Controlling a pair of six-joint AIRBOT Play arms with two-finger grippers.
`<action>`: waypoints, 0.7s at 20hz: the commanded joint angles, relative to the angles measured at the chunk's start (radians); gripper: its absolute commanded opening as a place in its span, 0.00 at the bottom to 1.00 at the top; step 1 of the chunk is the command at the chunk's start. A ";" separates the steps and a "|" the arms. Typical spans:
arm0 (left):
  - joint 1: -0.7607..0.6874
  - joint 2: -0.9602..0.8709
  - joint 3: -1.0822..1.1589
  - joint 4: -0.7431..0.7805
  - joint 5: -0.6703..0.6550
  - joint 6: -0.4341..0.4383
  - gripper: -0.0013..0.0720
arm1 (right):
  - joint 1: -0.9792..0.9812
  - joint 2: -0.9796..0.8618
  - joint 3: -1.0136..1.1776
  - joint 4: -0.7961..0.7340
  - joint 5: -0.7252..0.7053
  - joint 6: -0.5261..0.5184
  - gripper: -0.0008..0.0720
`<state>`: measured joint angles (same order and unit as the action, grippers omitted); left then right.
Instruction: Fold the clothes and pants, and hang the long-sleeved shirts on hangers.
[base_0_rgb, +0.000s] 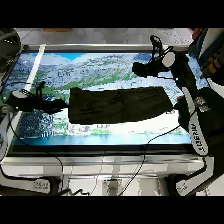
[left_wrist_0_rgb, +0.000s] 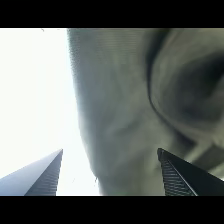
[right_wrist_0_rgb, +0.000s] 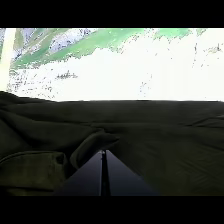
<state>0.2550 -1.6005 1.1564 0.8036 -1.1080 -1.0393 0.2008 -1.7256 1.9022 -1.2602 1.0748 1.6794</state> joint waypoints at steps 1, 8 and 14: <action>-0.052 -0.083 -0.006 -0.040 0.090 -0.001 0.95 | 0.000 0.001 0.000 0.005 0.007 0.001 0.06; -0.155 -0.103 0.027 -0.064 0.137 -0.002 0.04 | 0.000 0.001 0.000 -0.003 0.015 0.001 0.07; -0.148 0.055 0.314 0.186 -0.244 -0.103 0.04 | 0.000 0.001 0.000 -0.052 0.108 -0.077 0.07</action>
<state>0.1116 -1.6199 1.3434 0.8528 -1.1633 -1.0779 0.2008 -1.7256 1.9018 -1.2919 1.1378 1.6344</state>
